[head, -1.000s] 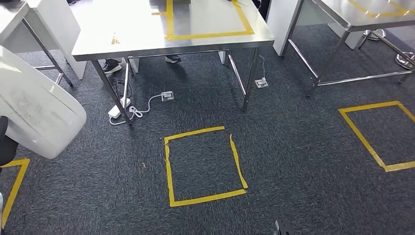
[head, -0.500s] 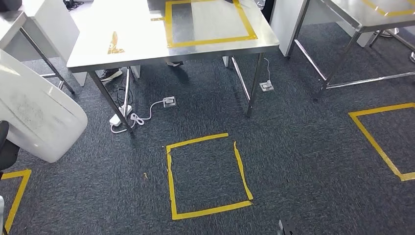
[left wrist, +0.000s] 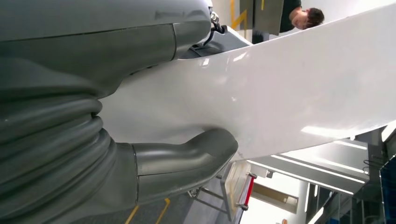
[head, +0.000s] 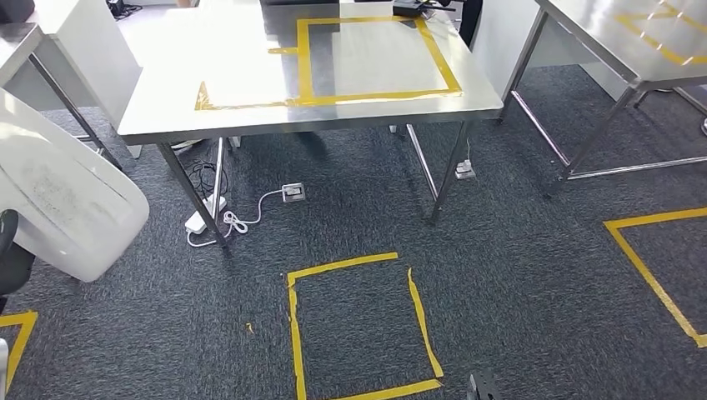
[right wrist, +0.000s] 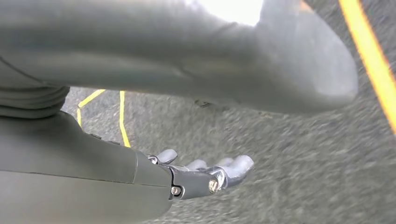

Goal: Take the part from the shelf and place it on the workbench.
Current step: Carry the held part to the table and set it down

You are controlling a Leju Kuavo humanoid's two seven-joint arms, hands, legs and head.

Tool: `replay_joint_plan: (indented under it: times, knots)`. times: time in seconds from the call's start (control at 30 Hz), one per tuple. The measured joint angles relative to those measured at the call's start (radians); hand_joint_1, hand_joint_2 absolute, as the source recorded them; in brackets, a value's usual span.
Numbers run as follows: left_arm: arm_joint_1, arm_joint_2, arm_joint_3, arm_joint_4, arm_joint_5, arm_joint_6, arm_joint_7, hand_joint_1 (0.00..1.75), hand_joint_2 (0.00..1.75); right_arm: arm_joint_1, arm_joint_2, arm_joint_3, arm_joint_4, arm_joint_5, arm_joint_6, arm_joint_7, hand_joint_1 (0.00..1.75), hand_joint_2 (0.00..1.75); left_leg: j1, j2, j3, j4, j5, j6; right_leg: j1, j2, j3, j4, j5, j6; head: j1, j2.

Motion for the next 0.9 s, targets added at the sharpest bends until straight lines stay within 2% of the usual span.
replay_joint_plan:
  times: [0.03, 0.07, 0.1, 0.13, 0.17, 0.2, 0.27, 0.3, 0.33, 0.37, 0.4, 0.43, 0.47, 0.5, 0.53, 0.57, 0.63, 0.67, 0.7, 0.73, 0.77, 0.8, 0.83, 0.9]
  knots:
    - [0.000, -0.001, 0.000, 0.000, 0.000, 0.000, 0.000, 1.75, 1.75, 0.000, 0.000, 0.000, 0.000, 0.000, 0.000, 0.000, 0.00, 0.00, -0.001, -0.002, 0.014, 0.000, -0.015, 0.004, 0.000, 0.000, -0.049, 0.047, -0.030, 0.002, 0.001, 0.000]
    - [0.001, -0.002, 0.000, 0.000, 0.000, 0.000, 0.000, 1.75, 1.75, 0.002, 0.000, -0.001, 0.000, 0.000, 0.000, 0.000, 0.00, 0.00, -0.002, -0.004, 0.031, 0.000, -0.030, 0.006, 0.001, 0.000, -0.093, 0.073, -0.080, 0.003, 0.003, 0.000]
    - [0.002, -0.003, 0.000, 0.001, -0.001, 0.000, 0.000, 1.75, 1.75, 0.004, 0.000, -0.002, 0.000, 0.000, 0.000, 0.000, 0.00, 0.00, -0.003, -0.008, 0.048, 0.000, -0.046, 0.007, 0.001, 0.000, -0.125, 0.076, -0.132, 0.002, 0.004, 0.000]
    - [0.003, -0.004, 0.000, 0.001, -0.002, 0.000, -0.001, 1.75, 1.75, 0.007, 0.000, -0.003, 0.000, -0.001, 0.000, 0.000, 0.00, 0.00, -0.005, -0.011, 0.068, 0.000, -0.063, 0.006, 0.002, 0.000, -0.147, 0.058, -0.170, -0.001, 0.005, 0.000]
    - [0.004, -0.006, 0.000, 0.001, -0.004, 0.000, -0.001, 1.75, 1.75, 0.009, 0.000, -0.004, 0.000, -0.001, 0.000, 0.000, 0.00, 0.00, -0.007, -0.013, 0.091, 0.000, -0.081, 0.006, 0.005, 0.001, -0.161, 0.020, -0.175, -0.007, 0.008, 0.000]
    - [0.006, -0.008, 0.000, 0.001, -0.005, 0.000, -0.001, 1.75, 1.75, 0.011, 0.000, -0.004, 0.000, -0.001, 0.000, 0.000, 0.00, 0.00, -0.008, -0.014, 0.110, -0.001, -0.100, 0.005, 0.008, 0.001, -0.167, -0.032, -0.135, -0.015, 0.010, 0.000]
    - [0.010, -0.014, -0.001, 0.005, -0.007, 0.000, -0.003, 1.75, 1.75, 0.016, -0.001, -0.006, 0.000, -0.001, 0.000, 0.000, 0.00, 0.00, -0.014, -0.018, 0.146, -0.002, -0.137, 0.002, 0.016, 0.006, -0.169, -0.148, 0.046, -0.032, 0.009, 0.000]
    - [0.012, -0.017, -0.001, 0.006, -0.008, 0.000, -0.003, 1.75, 1.75, 0.018, -0.001, -0.006, 0.000, -0.001, 0.000, 0.000, 0.00, 0.00, -0.016, -0.021, 0.159, -0.006, -0.153, -0.001, 0.019, 0.010, -0.163, -0.183, 0.120, -0.034, 0.007, 0.000]
    - [0.011, -0.019, -0.001, 0.005, -0.008, 0.000, -0.003, 1.75, 1.75, 0.018, -0.001, -0.007, 0.000, 0.000, 0.000, 0.000, 0.00, 0.00, -0.018, -0.024, 0.176, -0.005, -0.161, -0.006, 0.020, 0.013, -0.153, -0.203, 0.162, -0.034, 0.006, 0.000]
    - [0.009, -0.020, -0.002, 0.002, -0.009, 0.000, -0.004, 1.75, 1.75, 0.015, -0.001, -0.007, 0.000, 0.000, 0.000, 0.000, 0.00, 0.00, -0.018, -0.026, 0.183, 0.002, -0.160, -0.013, 0.019, 0.015, -0.138, -0.208, 0.162, -0.034, 0.006, 0.000]
    - [0.005, -0.020, -0.002, -0.001, -0.010, 0.000, -0.005, 1.75, 1.75, 0.012, -0.001, -0.007, 0.000, 0.001, 0.000, 0.000, 0.00, 0.00, -0.018, -0.025, 0.176, 0.029, -0.145, -0.019, 0.017, 0.015, -0.123, -0.212, 0.154, -0.036, 0.007, 0.000]
    - [0.002, -0.020, -0.001, -0.003, -0.010, 0.000, -0.007, 1.75, 1.75, 0.009, -0.001, -0.007, 0.000, 0.002, 0.000, -0.001, 0.00, 0.00, -0.017, -0.023, 0.153, 0.081, -0.118, -0.026, 0.014, 0.015, -0.106, -0.218, 0.146, -0.042, 0.007, 0.000]
    - [-0.001, -0.020, -0.001, -0.004, -0.011, 0.000, -0.008, 1.75, 1.75, 0.006, -0.001, -0.007, 0.000, 0.002, 0.000, -0.002, 0.00, 0.00, -0.016, -0.019, 0.112, 0.143, -0.094, -0.033, 0.011, 0.014, -0.088, -0.223, 0.136, -0.047, 0.006, 0.000]
    - [-0.001, -0.020, -0.001, -0.004, -0.011, 0.000, -0.009, 1.75, 1.75, 0.005, -0.001, -0.007, 0.000, 0.003, 0.000, -0.003, 0.00, 0.00, -0.014, -0.015, 0.063, 0.208, -0.086, -0.040, 0.008, 0.014, -0.069, -0.227, 0.123, -0.050, 0.006, 0.000]
    - [0.000, -0.020, -0.002, -0.002, -0.013, 0.000, -0.009, 1.75, 1.75, 0.004, -0.001, -0.008, 0.000, 0.003, 0.000, -0.003, 0.00, 0.00, -0.011, -0.012, 0.016, 0.258, -0.103, -0.047, 0.006, 0.015, -0.050, -0.230, 0.108, -0.052, 0.004, 0.000]
    - [0.001, -0.021, -0.002, 0.000, -0.015, 0.000, -0.009, 1.75, 1.75, 0.004, -0.001, -0.008, 0.000, 0.003, 0.000, -0.003, 0.00, 0.00, -0.008, -0.011, -0.023, 0.284, -0.145, -0.051, 0.004, 0.015, -0.031, -0.231, 0.092, -0.051, 0.004, 0.000]
    - [0.001, -0.021, -0.002, 0.003, -0.020, 0.000, -0.010, 1.75, 1.75, 0.006, -0.001, -0.009, 0.000, 0.003, 0.001, -0.003, 0.00, 0.00, -0.002, -0.008, -0.076, 0.280, -0.240, -0.057, 0.000, 0.017, 0.010, -0.232, 0.058, -0.049, 0.004, 0.000]
    - [0.001, -0.022, -0.002, 0.005, -0.023, 0.000, -0.010, 1.75, 1.75, 0.008, -0.001, -0.010, 0.000, 0.005, 0.001, -0.003, 0.00, 0.00, 0.000, -0.007, -0.087, 0.249, -0.259, -0.058, -0.002, 0.017, 0.031, -0.232, 0.041, -0.047, 0.004, 0.000]
    - [0.001, -0.022, -0.002, 0.005, -0.026, 0.000, -0.011, 1.75, 1.75, 0.009, -0.001, -0.010, 0.000, 0.006, 0.002, -0.003, 0.00, 0.00, 0.002, -0.004, -0.090, 0.201, -0.238, -0.058, -0.004, 0.017, 0.053, -0.232, 0.023, -0.044, 0.004, 0.000]
    - [0.002, -0.022, -0.003, 0.007, -0.029, 0.000, -0.012, 1.75, 1.75, 0.009, 0.000, -0.010, 0.000, 0.008, 0.003, -0.003, 0.00, 0.00, 0.003, 0.000, -0.089, 0.138, -0.171, -0.058, -0.006, 0.018, 0.073, -0.232, 0.004, -0.040, 0.003, 0.000]
    - [0.002, -0.022, -0.003, 0.009, -0.030, 0.000, -0.013, 1.75, 1.75, 0.009, 0.000, -0.010, 0.000, 0.009, 0.003, -0.003, 0.00, 0.00, 0.004, 0.005, -0.086, 0.078, -0.092, -0.056, -0.006, 0.019, 0.091, -0.231, -0.016, -0.035, 0.001, 0.000]
    - [0.003, -0.022, -0.003, 0.009, -0.030, 0.000, -0.013, 1.75, 1.75, 0.009, 0.000, -0.011, 0.000, 0.010, 0.003, -0.003, 0.00, 0.00, 0.003, 0.011, -0.079, 0.036, -0.025, -0.053, -0.005, 0.019, 0.108, -0.234, -0.036, -0.029, 0.000, 0.000]
    - [0.005, -0.022, -0.003, 0.009, -0.031, 0.000, -0.014, 1.75, 1.75, 0.008, 0.000, -0.011, 0.000, 0.010, 0.003, -0.003, 0.00, 0.00, 0.002, 0.013, -0.071, 0.012, 0.017, -0.047, -0.003, 0.018, 0.127, -0.234, -0.048, -0.022, -0.001, 0.000]
    - [0.004, -0.022, -0.004, 0.008, -0.031, 0.001, -0.014, 1.75, 1.75, 0.004, -0.001, -0.011, 0.000, 0.010, 0.003, -0.003, 0.00, 0.00, 0.002, 0.011, -0.045, 0.006, 0.021, -0.031, 0.001, 0.016, 0.149, -0.217, -0.047, -0.009, 0.001, 0.000]
